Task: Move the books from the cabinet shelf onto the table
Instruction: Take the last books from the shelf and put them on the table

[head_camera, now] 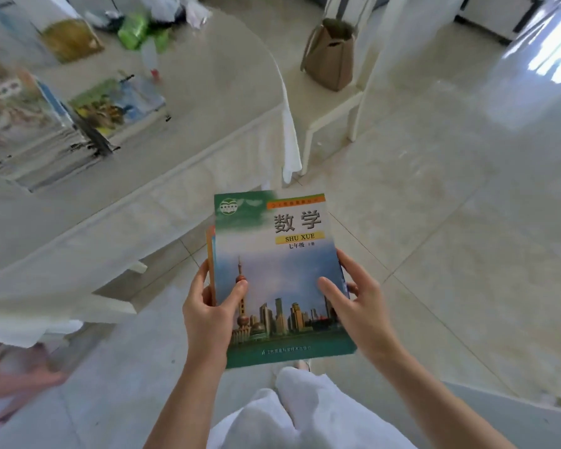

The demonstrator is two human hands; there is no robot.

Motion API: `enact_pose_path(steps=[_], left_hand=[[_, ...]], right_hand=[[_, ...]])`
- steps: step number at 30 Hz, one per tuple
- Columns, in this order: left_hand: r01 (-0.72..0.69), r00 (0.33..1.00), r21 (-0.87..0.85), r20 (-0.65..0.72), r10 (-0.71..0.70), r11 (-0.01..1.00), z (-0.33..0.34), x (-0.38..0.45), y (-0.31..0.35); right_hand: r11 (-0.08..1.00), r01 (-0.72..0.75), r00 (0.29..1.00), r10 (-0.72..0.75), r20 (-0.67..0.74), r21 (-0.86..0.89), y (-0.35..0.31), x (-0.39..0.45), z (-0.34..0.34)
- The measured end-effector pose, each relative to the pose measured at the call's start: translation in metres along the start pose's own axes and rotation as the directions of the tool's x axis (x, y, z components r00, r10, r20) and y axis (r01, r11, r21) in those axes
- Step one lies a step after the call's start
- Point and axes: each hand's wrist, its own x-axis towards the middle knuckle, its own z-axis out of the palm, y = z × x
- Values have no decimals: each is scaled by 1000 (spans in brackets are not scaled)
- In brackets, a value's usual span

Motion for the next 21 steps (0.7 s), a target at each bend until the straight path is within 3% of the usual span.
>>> enact_pose_path(steps=[8, 12, 15, 21], left_hand=[[-69, 958, -170, -286, 17, 983, 3, 49, 48], [-86, 933, -195, -359, 11, 977, -13, 77, 60], [-94, 919, -185, -393, 14, 978, -24, 105, 67], [-86, 930, -246, -367, -11, 965, -55, 187, 90]], right_hand=[[994, 67, 954, -37, 296, -92, -66, 112, 38], [997, -71, 924, 75, 375, -23, -87, 151, 71], [975, -218, 897, 212, 387, -29, -103, 182, 94], [972, -201, 861, 233, 453, -119, -136, 246, 152]])
